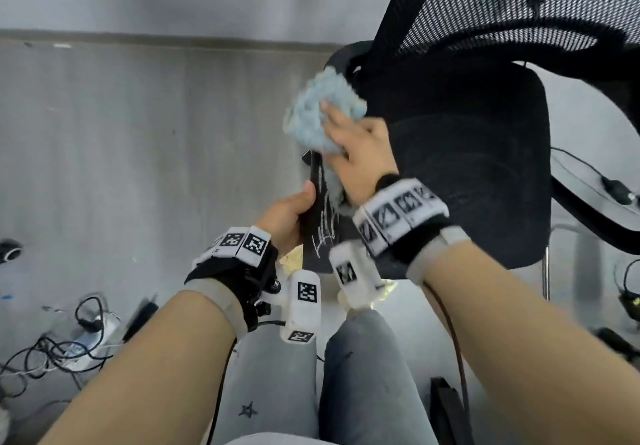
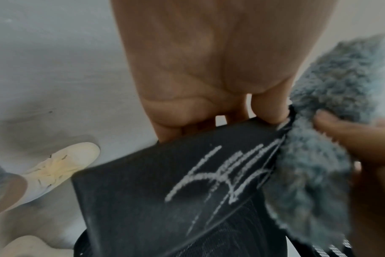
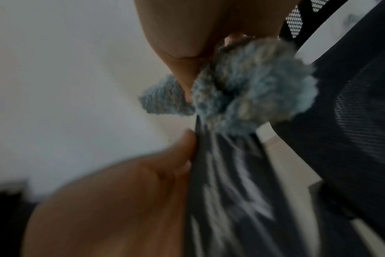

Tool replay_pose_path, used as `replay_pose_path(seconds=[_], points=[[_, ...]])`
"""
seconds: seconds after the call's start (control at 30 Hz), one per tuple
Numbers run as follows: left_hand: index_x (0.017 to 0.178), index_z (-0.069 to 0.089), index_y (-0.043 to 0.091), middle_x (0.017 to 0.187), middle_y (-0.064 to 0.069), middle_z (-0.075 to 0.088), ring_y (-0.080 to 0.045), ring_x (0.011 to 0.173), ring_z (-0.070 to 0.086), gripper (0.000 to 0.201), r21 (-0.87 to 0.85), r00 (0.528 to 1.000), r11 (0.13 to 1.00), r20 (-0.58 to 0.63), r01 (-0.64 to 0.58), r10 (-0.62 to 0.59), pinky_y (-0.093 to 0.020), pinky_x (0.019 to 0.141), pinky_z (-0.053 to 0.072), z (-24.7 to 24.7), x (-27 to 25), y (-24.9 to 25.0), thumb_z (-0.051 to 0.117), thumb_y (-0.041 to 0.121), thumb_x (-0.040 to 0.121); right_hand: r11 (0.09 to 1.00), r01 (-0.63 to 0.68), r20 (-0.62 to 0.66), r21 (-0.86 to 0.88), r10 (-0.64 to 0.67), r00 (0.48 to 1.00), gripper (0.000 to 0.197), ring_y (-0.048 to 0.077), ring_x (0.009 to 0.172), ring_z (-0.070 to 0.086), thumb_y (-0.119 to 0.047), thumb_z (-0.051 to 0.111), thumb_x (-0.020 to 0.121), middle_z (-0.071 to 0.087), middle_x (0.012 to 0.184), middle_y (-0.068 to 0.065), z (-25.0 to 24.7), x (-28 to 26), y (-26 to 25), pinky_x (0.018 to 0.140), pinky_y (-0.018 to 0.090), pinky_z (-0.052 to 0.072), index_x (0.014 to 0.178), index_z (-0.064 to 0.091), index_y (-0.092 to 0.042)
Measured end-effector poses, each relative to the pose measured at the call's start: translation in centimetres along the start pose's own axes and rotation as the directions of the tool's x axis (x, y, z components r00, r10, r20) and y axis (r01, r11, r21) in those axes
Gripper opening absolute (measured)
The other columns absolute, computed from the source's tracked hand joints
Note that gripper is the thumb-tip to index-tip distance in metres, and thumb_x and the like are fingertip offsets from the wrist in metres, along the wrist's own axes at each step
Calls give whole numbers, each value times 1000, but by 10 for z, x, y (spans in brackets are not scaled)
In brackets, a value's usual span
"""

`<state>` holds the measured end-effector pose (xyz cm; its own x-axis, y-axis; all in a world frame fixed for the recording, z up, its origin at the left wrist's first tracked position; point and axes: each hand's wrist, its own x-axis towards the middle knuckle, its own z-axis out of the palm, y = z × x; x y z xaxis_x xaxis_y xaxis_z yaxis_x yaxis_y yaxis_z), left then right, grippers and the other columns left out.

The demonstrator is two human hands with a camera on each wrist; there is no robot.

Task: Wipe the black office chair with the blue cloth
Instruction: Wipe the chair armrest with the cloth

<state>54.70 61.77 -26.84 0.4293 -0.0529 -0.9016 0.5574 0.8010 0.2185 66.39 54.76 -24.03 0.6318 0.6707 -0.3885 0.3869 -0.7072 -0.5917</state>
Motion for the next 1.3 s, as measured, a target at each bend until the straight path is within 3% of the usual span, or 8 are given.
replay_pose_path(seconds=[0.13,0.2,0.37,0.57,0.93,1.03,1.13,1.3], points=[[88,60,11,77,-3,75,-10,58,70,33,-20,1000,1000,24,4,-4,-22,52,57,2,-2,-3,34,28,98,990,105,-17,-92,-107,994,54,28,102,39,-3,49,83,47,138,-8,-1,-6,7,98,32,38,132,47,-24],[85,59,10,60,0,73,-9,51,69,34,-16,999,1000,40,9,-9,-21,43,54,4,-2,-2,35,30,98,998,-9,-34,-64,6,999,54,30,105,42,-10,47,86,47,117,-11,-8,28,3,100,36,39,136,41,-29],[81,61,10,61,-1,72,-10,50,69,36,37,1000,999,-9,5,-4,-22,43,54,1,2,2,38,33,96,978,-126,-62,-169,117,991,57,33,115,37,-8,44,87,45,126,5,-15,56,-9,101,40,39,140,32,-26],[115,52,10,90,-4,64,-16,82,61,28,56,999,998,19,-27,26,-30,76,50,1,-1,0,33,23,98,987,89,99,-136,-75,992,50,18,95,32,-7,48,84,43,141,-11,0,-30,-6,96,37,39,131,49,-27],[85,62,12,61,3,73,-8,55,69,39,172,999,984,35,-35,30,-20,48,55,3,9,27,36,39,96,978,-206,-77,8,206,975,59,30,117,36,-10,46,87,46,118,13,-13,36,-4,102,35,38,140,31,-31],[106,57,10,73,2,73,-6,61,69,29,203,996,976,58,-76,65,-19,59,57,5,8,31,33,25,98,993,-51,-74,106,59,995,54,27,109,42,-4,53,83,47,121,-15,5,-25,-3,102,32,38,133,46,-23],[129,44,5,96,-2,62,-11,82,61,36,210,994,972,58,-102,92,-25,77,51,7,5,28,31,18,99,998,48,-56,-29,-49,997,50,23,103,40,-8,54,81,47,139,-10,9,-32,10,93,37,44,128,52,-27],[94,59,17,73,12,73,3,66,68,39,267,996,959,22,-93,90,-14,63,55,-13,6,3,24,34,99,994,-105,-120,-11,103,987,57,25,114,43,-11,50,84,46,126,6,-15,32,16,103,38,40,136,39,-32]])
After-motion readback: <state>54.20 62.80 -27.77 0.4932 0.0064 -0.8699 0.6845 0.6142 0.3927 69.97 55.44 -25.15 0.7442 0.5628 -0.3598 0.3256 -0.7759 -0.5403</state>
